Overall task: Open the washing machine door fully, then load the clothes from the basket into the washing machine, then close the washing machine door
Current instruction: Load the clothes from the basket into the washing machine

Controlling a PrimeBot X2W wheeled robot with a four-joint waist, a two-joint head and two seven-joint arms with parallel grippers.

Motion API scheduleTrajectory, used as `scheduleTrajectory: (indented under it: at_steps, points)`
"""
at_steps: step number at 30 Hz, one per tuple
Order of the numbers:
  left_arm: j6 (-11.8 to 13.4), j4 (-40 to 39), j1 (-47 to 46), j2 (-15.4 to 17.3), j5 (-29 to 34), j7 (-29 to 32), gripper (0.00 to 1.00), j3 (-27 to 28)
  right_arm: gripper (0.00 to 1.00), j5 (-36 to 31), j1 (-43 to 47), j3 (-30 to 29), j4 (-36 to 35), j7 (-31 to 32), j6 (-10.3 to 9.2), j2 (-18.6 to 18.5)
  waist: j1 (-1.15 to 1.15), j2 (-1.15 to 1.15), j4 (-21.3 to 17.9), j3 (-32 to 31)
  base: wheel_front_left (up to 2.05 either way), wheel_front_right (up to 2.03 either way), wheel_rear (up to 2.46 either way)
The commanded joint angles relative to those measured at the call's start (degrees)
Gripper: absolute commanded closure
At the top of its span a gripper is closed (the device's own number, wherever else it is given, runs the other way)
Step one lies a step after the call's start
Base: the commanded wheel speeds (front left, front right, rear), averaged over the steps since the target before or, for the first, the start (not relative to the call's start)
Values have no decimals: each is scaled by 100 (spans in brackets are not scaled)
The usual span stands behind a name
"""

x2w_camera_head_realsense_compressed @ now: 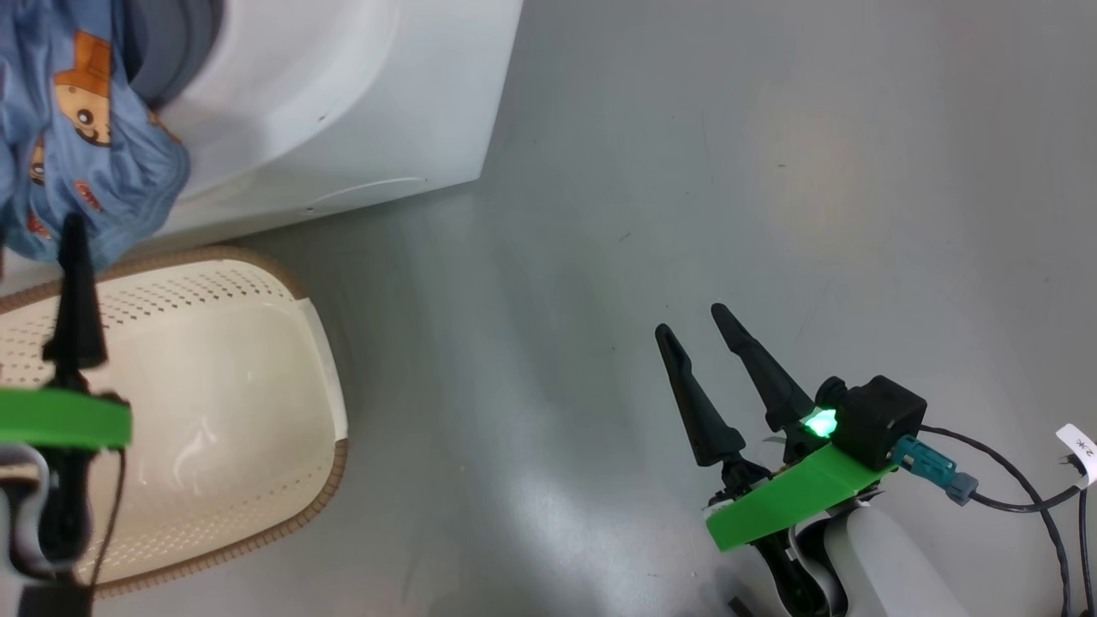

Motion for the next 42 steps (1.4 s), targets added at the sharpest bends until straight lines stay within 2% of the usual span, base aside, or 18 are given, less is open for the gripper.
scheduleTrajectory:
  at_steps: [1,8,17,27,29,30,31,32,42]
  points:
    - [-9,-43,-153,208,-63,44,0,191,0,34,114,160,-127,-69,9,30,0,0,-17,19,0,0,0]
    - [111,129,-623,465,110,163,0,167,0,68,112,168,-155,-69,9,30,0,0,-71,69,0,0,0]
    - [215,243,-631,653,346,316,0,20,0,124,111,178,-160,-69,9,30,0,0,-85,93,0,0,0]
    - [209,537,-1072,834,147,1064,0,-68,0,153,86,201,-146,-69,9,30,0,0,-116,164,0,0,0]
    - [218,551,-1172,847,112,1136,32,-70,0,163,83,206,-142,-69,9,30,0,0,-125,174,0,0,0]
    - [216,573,-1213,850,93,1171,56,-78,0,169,80,208,-139,-69,9,30,0,0,-129,178,0,0,0]
    - [210,580,-1253,841,63,1180,93,-82,0,174,76,210,-136,-69,9,30,0,0,-134,182,0,0,0]
    - [205,581,-1281,835,42,1177,100,-86,0,181,73,212,-132,-69,9,30,0,0,-138,184,0,0,0]
    - [245,380,-1319,935,198,854,100,-121,0,223,98,199,-136,-69,9,30,0,0,-110,165,0,0,0]
